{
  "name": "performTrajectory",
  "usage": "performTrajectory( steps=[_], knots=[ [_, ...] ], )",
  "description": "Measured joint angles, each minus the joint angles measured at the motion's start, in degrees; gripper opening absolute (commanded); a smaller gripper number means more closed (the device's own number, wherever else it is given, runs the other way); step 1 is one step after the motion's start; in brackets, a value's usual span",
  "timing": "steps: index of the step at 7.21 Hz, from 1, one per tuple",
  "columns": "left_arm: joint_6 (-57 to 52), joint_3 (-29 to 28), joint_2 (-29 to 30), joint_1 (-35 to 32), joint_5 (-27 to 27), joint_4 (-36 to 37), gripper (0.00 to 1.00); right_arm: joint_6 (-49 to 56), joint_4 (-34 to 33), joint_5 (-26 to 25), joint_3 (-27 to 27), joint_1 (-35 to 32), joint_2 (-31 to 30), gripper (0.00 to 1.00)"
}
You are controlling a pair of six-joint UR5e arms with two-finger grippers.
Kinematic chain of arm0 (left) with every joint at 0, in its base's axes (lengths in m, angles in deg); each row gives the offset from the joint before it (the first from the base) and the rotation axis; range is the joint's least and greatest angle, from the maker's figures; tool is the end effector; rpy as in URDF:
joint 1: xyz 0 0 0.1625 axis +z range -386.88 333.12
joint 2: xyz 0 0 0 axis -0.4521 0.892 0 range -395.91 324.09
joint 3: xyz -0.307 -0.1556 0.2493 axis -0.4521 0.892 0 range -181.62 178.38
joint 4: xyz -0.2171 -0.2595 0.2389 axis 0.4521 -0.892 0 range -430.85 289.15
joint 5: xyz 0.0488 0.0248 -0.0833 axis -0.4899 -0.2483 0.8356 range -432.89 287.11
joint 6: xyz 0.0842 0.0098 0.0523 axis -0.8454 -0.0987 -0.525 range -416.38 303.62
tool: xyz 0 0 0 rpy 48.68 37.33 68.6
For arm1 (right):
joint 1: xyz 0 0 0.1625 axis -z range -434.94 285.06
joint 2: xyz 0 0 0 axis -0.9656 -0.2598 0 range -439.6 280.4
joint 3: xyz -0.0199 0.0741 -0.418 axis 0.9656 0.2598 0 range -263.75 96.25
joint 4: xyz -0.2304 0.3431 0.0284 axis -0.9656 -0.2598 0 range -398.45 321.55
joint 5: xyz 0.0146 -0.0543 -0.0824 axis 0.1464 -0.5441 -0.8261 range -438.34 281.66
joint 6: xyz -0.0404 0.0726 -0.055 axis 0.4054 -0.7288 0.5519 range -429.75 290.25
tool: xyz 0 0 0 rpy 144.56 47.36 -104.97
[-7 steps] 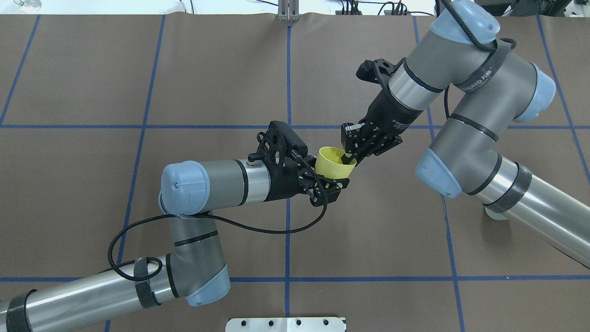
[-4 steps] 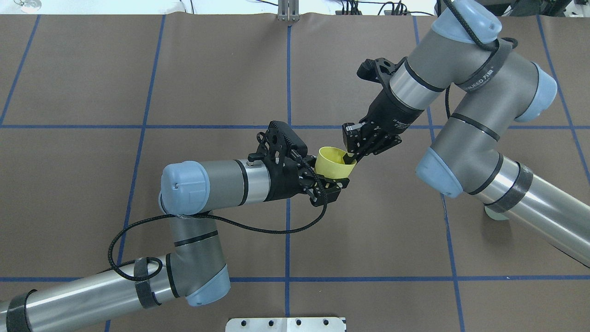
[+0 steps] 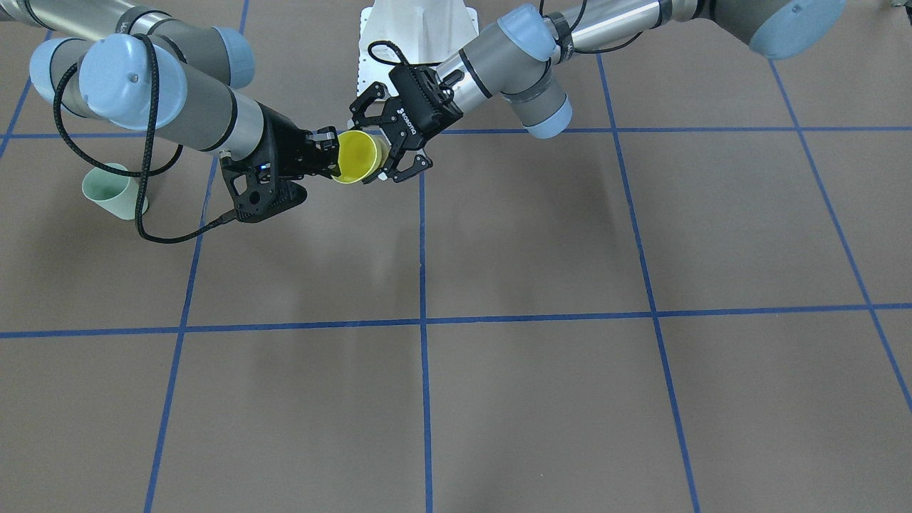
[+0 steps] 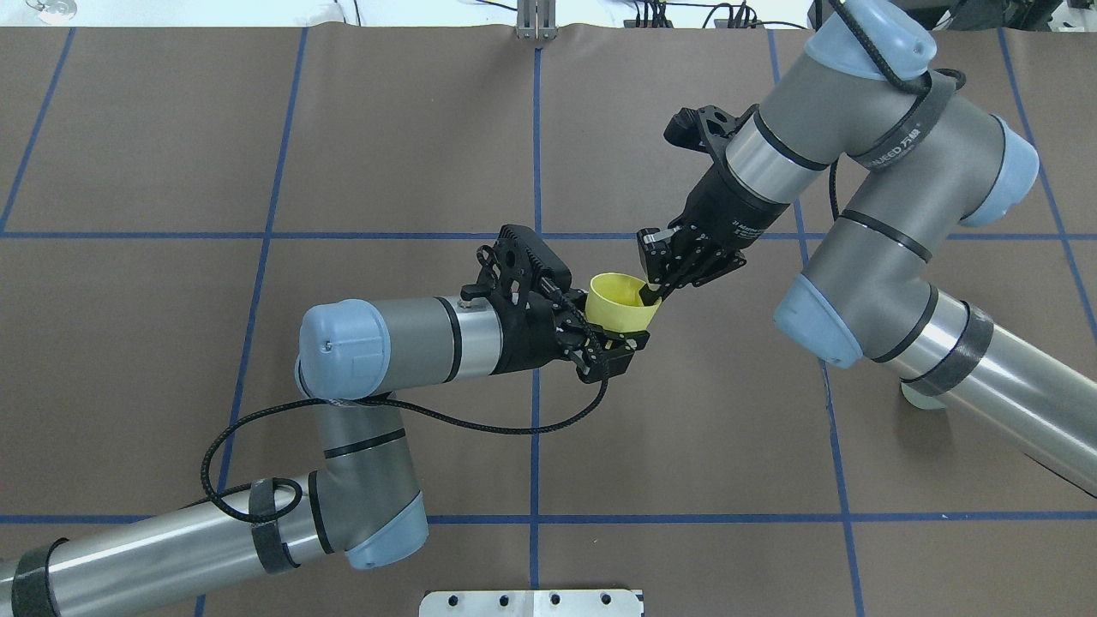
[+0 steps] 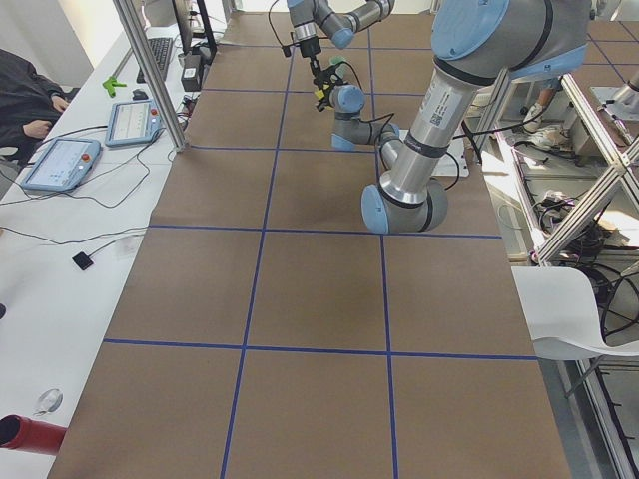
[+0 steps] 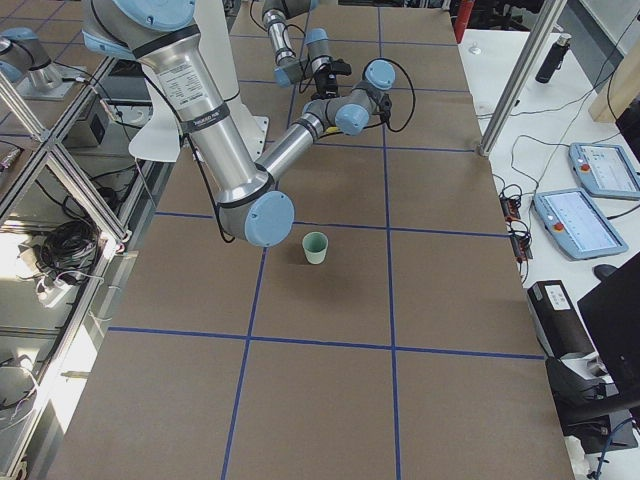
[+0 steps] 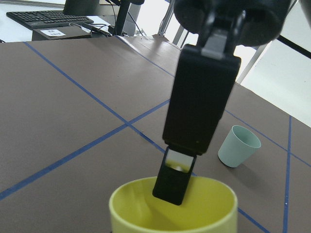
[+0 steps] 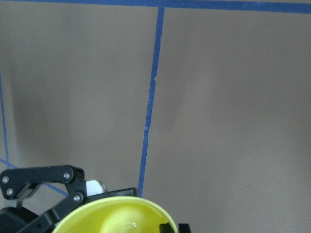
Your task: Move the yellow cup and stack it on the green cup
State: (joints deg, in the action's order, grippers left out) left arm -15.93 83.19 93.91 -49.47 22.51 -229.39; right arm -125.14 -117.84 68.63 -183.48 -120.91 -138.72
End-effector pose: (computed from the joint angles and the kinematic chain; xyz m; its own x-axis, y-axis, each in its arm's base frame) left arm 0.5698 -0.3713 0.1464 0.0901 0.7831 -0.6154 0.3533 0.5526 0.7549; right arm -0.3956 -0.4809 0.2282 0.3229 -0.1114 0.9399 0.2985 0.9543 0.0105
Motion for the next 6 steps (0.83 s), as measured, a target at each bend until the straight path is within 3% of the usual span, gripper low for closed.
performTrajectory(
  steps=[1, 6],
  knots=[
    [0.1, 0.0, 0.0, 0.0, -0.1, 0.1, 0.97, 0.0, 0.0, -0.2, -0.1, 0.0, -0.1, 0.00],
    [0.9, 0.0, 0.0, 0.0, -0.2, 0.3, 1.00, -0.1, 0.0, -0.6, -0.7, -0.1, -0.6, 0.00]
  ],
)
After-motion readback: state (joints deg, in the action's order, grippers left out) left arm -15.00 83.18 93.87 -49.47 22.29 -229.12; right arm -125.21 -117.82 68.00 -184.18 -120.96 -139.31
